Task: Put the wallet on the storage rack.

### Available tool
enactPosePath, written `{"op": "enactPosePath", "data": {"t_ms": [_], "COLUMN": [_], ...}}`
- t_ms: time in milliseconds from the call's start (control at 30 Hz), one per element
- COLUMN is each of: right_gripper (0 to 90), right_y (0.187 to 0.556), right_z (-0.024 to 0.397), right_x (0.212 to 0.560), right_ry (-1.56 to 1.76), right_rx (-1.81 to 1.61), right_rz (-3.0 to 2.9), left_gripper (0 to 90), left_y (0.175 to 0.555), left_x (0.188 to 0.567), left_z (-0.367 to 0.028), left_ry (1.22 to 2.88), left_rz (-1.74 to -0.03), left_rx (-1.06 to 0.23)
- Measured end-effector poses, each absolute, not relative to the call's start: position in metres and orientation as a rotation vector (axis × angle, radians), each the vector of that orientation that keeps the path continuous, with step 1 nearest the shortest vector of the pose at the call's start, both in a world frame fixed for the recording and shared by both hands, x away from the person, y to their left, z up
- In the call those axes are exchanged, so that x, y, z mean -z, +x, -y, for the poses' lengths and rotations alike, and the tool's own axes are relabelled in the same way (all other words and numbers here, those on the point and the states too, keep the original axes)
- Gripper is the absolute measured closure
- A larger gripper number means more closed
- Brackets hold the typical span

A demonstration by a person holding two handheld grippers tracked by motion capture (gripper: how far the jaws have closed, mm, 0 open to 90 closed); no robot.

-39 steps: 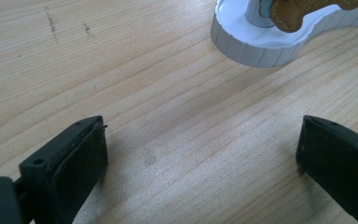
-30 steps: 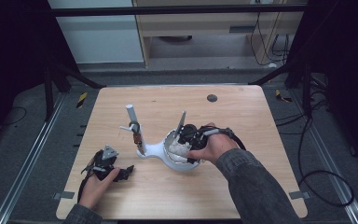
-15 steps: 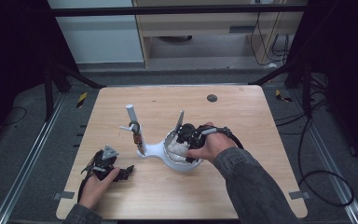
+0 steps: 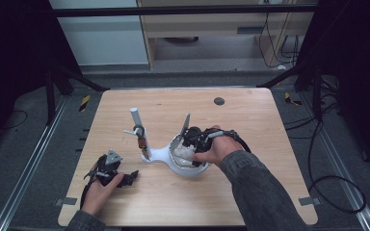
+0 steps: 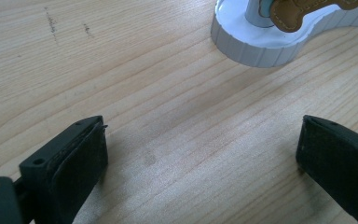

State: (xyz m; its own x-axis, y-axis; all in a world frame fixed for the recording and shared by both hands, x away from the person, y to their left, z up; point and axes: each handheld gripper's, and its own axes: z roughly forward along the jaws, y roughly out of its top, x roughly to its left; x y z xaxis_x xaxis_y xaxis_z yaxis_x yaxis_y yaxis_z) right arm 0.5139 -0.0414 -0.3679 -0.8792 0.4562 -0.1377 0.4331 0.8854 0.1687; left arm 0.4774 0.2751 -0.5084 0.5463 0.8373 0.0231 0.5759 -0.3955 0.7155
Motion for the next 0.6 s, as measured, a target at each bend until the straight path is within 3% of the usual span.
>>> {"op": "enactPosePath", "data": {"t_ms": [600], "right_gripper": [31.4], "right_y": [0.5216], "right_z": [0.0362], "right_x": [0.3728], "right_ry": [0.689], "right_rx": [-0.185], "right_rz": [-2.883], "left_gripper": [1.2], "left_y": [0.4774], "left_x": [0.5084], "left_z": [-0.2751], "left_ry": [2.119], "left_rz": [-1.134], "left_rx": [-0.506]}}
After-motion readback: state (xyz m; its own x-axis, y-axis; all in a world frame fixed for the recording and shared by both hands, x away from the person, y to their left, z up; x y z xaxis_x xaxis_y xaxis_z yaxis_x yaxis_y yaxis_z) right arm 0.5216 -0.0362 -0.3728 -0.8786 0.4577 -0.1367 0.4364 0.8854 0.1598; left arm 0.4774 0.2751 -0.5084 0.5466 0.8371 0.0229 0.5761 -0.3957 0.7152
